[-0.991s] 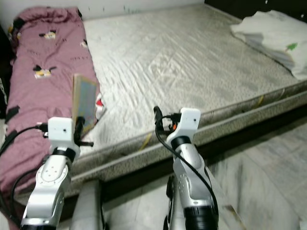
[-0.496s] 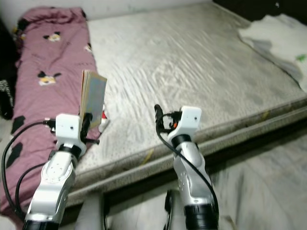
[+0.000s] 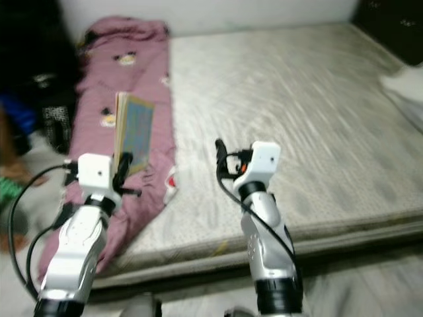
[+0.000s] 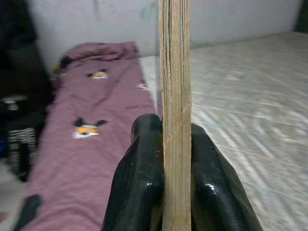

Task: Clean up the room

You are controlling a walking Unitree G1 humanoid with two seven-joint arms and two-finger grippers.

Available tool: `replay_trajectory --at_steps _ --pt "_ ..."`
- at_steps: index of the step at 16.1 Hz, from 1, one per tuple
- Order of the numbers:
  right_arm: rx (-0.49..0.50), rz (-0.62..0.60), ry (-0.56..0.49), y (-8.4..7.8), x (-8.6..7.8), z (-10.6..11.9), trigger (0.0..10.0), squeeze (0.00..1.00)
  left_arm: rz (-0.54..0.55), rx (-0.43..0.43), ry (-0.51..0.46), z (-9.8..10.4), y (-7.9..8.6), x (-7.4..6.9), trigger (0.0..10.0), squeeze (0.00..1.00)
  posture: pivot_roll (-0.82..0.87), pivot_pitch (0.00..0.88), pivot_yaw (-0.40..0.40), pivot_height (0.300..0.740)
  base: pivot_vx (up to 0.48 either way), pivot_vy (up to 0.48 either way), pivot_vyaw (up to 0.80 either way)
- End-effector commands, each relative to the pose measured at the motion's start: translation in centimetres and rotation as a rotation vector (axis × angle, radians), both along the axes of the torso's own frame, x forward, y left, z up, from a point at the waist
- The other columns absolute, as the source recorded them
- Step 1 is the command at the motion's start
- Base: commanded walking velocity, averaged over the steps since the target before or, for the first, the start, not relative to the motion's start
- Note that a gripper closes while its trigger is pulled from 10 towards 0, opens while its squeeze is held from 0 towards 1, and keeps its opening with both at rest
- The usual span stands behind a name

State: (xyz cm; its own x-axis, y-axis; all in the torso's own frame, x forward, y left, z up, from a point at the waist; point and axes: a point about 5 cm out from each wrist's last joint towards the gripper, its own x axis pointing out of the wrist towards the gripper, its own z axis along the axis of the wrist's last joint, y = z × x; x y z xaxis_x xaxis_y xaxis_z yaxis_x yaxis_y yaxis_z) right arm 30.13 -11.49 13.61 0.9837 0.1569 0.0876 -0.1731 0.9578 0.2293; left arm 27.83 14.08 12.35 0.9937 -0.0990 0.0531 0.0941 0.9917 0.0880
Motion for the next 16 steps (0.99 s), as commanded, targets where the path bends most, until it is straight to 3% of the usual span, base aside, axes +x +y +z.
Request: replay_trajectory --at_steps 1,12,13,15,16 --pt "0.003 -0.009 0.016 0.02 -0.11 -0.36 10.0 0.0 0.01 0.028 -0.008 0.18 0.27 0.16 10.0 0.0 0.07 0.0 0.026 0.74 0.0 0.0 0.0" --pt "-0.034 -0.054 0.044 -0.67 -0.11 -0.99 10.0 0.0 -0.012 0.04 -0.019 0.26 -0.31 0.72 10.0 0.0 0.05 0.0 0.027 0.74 0.0 0.0 -0.11" --pt "-0.053 -0.068 0.051 -0.79 -0.09 -1.12 10.0 0.0 -0.014 0.039 -0.02 0.27 -0.39 0.76 10.0 0.0 0.05 0.0 0.026 0.74 0.0 0.0 0.0" --pt "-0.247 -0.092 0.017 -0.82 0.15 -1.16 10.0 0.0 -0.014 0.027 -0.027 0.34 -0.48 0.88 10.0 0.0 0.04 0.0 0.026 0.74 0.0 0.0 0.0" --pt "-0.197 -0.05 0.026 -0.43 0.05 -1.11 10.0 0.0 -0.013 0.024 -0.029 0.36 -0.5 0.95 10.0 0.0 0.04 0.0 0.026 0.74 0.0 0.0 0.0"
